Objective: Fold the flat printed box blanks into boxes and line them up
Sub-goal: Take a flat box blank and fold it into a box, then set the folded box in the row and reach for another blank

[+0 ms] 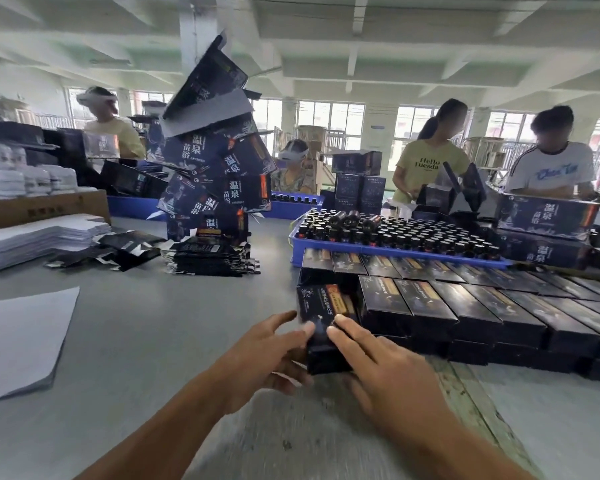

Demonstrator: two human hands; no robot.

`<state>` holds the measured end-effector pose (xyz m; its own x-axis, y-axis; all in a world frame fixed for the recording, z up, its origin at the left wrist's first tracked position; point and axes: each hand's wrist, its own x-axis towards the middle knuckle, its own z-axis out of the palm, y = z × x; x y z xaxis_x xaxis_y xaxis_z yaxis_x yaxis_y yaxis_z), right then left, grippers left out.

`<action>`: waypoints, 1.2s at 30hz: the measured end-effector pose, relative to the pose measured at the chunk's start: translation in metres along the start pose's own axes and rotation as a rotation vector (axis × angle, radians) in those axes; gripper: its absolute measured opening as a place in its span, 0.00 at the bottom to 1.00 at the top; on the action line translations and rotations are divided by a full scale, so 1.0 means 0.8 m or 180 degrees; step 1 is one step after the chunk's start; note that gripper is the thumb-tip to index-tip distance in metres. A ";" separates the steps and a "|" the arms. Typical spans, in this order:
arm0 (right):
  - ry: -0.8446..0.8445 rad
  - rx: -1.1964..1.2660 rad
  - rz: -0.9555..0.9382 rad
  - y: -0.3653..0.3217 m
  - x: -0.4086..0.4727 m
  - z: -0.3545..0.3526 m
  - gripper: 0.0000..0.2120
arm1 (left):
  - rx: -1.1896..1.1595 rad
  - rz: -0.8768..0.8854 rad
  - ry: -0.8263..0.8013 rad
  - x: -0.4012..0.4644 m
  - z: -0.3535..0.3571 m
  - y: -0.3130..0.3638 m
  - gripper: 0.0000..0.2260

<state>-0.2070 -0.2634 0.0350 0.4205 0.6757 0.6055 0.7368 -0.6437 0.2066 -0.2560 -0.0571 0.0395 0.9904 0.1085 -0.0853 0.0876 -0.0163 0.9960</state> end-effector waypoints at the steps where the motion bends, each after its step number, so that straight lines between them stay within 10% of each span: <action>1: -0.0028 -0.0015 0.0080 0.002 0.006 0.004 0.35 | 0.0027 0.0025 0.0097 0.002 -0.002 -0.001 0.29; 6: -0.0598 -0.0268 0.0612 0.025 0.048 0.030 0.33 | 0.1405 0.0324 0.0663 0.010 -0.013 -0.019 0.27; 14: -0.0888 0.0056 0.0875 0.035 0.057 0.041 0.38 | 0.1517 0.0446 0.0662 0.015 -0.015 -0.026 0.25; 23: -0.1294 0.0916 0.0892 0.045 -0.050 -0.008 0.12 | 0.1716 0.0616 0.0724 0.025 -0.016 -0.036 0.22; 36: -0.1393 0.1817 0.1348 0.077 -0.064 -0.002 0.14 | 0.1613 0.0644 0.0810 0.037 -0.024 -0.049 0.16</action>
<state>-0.1842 -0.3385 0.0179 0.8033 0.5718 0.1666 0.5756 -0.6734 -0.4639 -0.2325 -0.0346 -0.0019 0.9416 0.2873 0.1759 0.0018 -0.5264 0.8502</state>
